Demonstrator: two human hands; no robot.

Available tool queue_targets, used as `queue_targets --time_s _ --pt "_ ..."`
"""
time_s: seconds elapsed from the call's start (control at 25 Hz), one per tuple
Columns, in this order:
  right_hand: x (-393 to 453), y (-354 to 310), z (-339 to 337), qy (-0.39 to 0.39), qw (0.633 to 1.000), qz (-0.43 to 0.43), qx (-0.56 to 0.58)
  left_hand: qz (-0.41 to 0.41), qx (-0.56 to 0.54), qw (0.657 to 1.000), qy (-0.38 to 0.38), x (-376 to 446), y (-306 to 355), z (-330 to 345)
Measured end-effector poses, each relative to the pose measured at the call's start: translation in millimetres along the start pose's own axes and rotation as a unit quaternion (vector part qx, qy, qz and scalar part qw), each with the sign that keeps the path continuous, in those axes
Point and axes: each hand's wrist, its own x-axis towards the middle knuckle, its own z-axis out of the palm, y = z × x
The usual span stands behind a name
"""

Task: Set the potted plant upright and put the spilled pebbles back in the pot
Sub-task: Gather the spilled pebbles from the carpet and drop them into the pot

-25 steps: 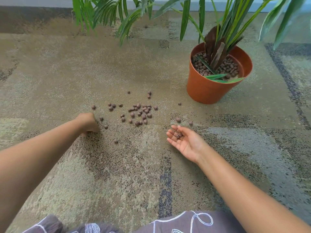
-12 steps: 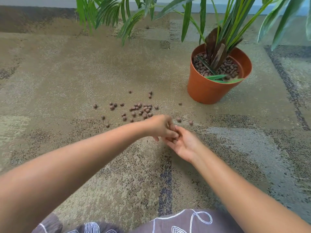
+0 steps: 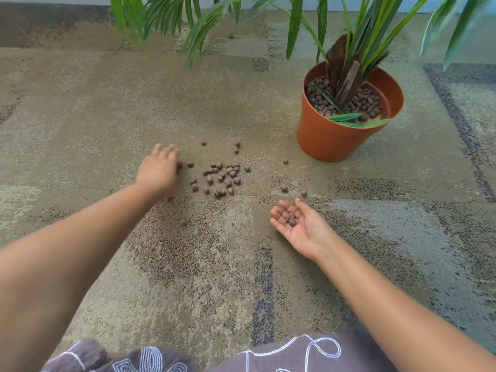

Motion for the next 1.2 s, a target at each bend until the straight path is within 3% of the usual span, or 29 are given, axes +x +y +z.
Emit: queue_targets --time_s 0.12,0.44,0.72,0.96,1.12,1.2 --pt "4 4 -2 -0.008 1.000 -0.002 -0.001 -0.068 -0.042 0.995 -0.058 0 -37 15" --pt "7 7 0 -0.015 1.000 -0.013 -0.010 -0.159 -0.127 0.979 0.027 1 -47 4" --pt "5 6 2 -0.008 1.000 -0.014 -0.026 -0.229 -0.124 0.965 -0.035 4 -33 -7" --pt "3 6 19 -0.012 0.999 -0.015 -0.034 -0.120 -0.304 0.943 0.057 -6 68 -40" --pt "1 -2 33 -0.024 0.999 -0.030 -0.016 0.066 -0.387 0.913 -0.112 -39 150 -41" --pt "0 -9 33 -0.014 0.999 -0.037 -0.007 0.083 -0.408 0.899 -0.138 -52 169 -31"
